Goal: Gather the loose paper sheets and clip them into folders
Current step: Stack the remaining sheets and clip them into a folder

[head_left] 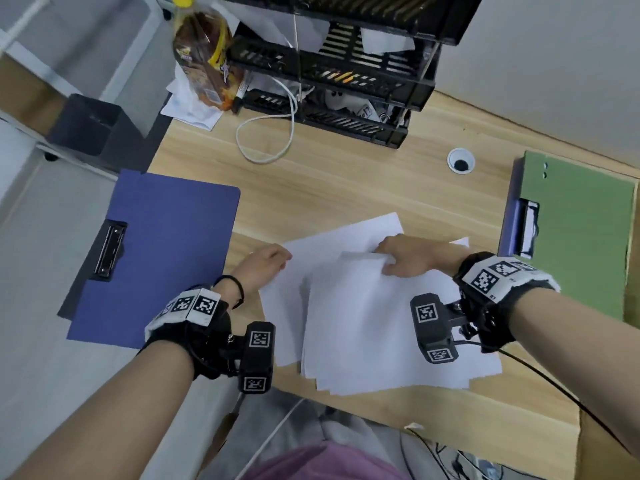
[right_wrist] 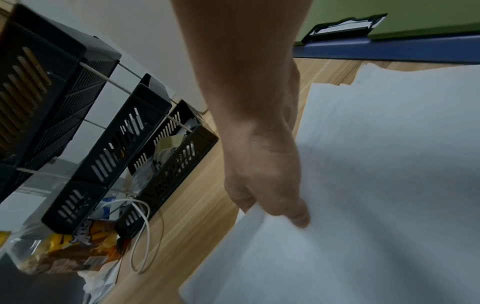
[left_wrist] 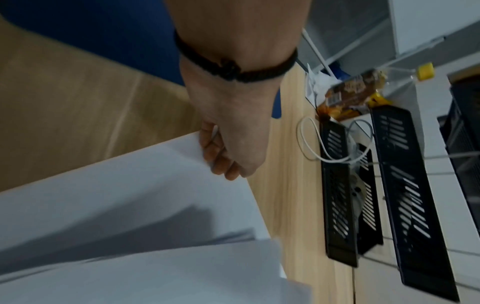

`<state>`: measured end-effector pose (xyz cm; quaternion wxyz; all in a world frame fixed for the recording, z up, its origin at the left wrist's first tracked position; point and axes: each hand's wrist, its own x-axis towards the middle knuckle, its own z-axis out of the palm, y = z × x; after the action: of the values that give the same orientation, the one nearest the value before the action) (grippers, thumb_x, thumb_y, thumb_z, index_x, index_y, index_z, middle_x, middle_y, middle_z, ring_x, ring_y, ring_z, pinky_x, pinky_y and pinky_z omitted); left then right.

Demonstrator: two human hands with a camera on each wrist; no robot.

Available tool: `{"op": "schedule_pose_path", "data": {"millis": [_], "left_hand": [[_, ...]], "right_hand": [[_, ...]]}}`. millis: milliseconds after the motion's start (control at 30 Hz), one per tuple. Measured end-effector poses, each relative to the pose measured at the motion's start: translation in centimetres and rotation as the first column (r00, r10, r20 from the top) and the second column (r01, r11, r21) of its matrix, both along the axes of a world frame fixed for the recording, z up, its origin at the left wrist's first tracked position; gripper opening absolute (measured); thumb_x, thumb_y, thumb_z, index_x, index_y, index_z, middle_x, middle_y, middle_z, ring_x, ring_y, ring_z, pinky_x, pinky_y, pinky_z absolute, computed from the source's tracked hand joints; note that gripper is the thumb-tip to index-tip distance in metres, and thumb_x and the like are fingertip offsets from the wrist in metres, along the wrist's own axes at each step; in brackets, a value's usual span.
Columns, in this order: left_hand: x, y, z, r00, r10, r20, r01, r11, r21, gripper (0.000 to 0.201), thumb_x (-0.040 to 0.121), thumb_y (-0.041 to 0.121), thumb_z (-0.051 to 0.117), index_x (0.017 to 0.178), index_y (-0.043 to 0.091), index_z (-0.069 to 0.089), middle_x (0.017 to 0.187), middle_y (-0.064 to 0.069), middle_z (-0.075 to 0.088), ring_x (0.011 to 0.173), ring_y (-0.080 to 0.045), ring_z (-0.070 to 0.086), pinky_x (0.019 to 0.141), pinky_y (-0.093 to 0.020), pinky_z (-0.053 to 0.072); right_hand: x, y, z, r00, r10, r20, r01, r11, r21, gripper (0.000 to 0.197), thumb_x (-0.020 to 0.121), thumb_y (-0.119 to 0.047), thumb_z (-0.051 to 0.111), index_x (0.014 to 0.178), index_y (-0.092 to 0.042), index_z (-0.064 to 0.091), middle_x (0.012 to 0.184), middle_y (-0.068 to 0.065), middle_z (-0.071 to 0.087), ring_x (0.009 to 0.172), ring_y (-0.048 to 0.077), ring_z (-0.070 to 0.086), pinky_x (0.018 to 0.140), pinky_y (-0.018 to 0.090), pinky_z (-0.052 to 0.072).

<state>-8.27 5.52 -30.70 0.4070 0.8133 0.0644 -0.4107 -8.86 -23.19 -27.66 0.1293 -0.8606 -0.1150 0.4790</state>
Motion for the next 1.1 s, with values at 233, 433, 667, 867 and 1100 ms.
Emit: {"op": "schedule_pose_path", "data": {"millis": [233, 433, 667, 867, 1100], "left_hand": [[1.4, -3.6, -0.2, 0.997, 0.070, 0.014, -0.066, 0.980, -0.190, 0.029, 0.102, 0.037, 0.035, 0.121, 0.025, 0.053, 0.119, 0.007, 0.060, 0.117, -0.012, 0.051, 0.104, -0.030, 0.037], [1.3, -0.1, -0.2, 0.887, 0.379, 0.265, -0.371, 0.925, -0.080, 0.028, 0.098, 0.015, 0.043, 0.123, 0.013, 0.055, 0.119, 0.002, 0.057, 0.107, -0.012, 0.053, 0.081, -0.017, 0.039], [-1.1, 4.4, -2.2, 0.886, 0.461, 0.048, -0.460, 0.888, -0.016, 0.024, 0.096, 0.008, 0.042, 0.107, 0.017, 0.061, 0.096, 0.003, 0.064, 0.077, -0.008, 0.061, 0.078, -0.023, 0.050], [-1.4, 4.6, -2.0, 0.893, 0.450, 0.023, -0.449, 0.892, -0.047, 0.024, 0.096, 0.011, 0.042, 0.108, 0.019, 0.062, 0.097, 0.003, 0.066, 0.082, -0.009, 0.061, 0.070, -0.019, 0.043], [-1.3, 5.1, -1.8, 0.908, 0.420, 0.001, -0.419, 0.906, -0.065, 0.022, 0.097, 0.011, 0.043, 0.109, 0.015, 0.061, 0.095, 0.001, 0.065, 0.081, -0.010, 0.061, 0.077, -0.021, 0.049]], "right_hand": [[0.1, 0.7, -1.0, 0.983, -0.083, 0.164, 0.078, 0.996, 0.036, 0.038, 0.097, -0.016, 0.047, 0.134, -0.009, 0.052, 0.139, 0.009, 0.049, 0.130, 0.028, 0.043, 0.101, 0.032, 0.036], [2.2, 2.9, -2.8, 0.935, -0.160, 0.317, 0.132, 0.985, 0.110, 0.039, 0.092, -0.012, 0.050, 0.130, -0.002, 0.053, 0.145, 0.005, 0.039, 0.138, 0.026, 0.031, 0.110, 0.041, 0.034], [1.2, 5.4, -3.5, 0.930, 0.003, 0.367, 0.054, 0.988, -0.147, 0.101, 0.060, -0.042, 0.084, 0.141, -0.018, 0.028, 0.135, 0.004, 0.033, 0.125, 0.026, 0.034, 0.098, 0.041, 0.038], [0.7, 5.6, -3.7, 0.913, -0.111, 0.393, 0.198, 0.962, -0.189, 0.078, 0.070, -0.038, 0.077, 0.132, -0.013, 0.038, 0.119, 0.007, 0.057, 0.115, 0.028, 0.048, 0.097, 0.039, 0.031], [-0.8, 3.9, -2.6, 0.874, -0.384, 0.299, 0.425, 0.901, -0.085, 0.039, 0.083, -0.017, 0.058, 0.122, -0.019, 0.054, 0.119, 0.009, 0.063, 0.108, 0.030, 0.058, 0.078, 0.030, 0.039]]}}
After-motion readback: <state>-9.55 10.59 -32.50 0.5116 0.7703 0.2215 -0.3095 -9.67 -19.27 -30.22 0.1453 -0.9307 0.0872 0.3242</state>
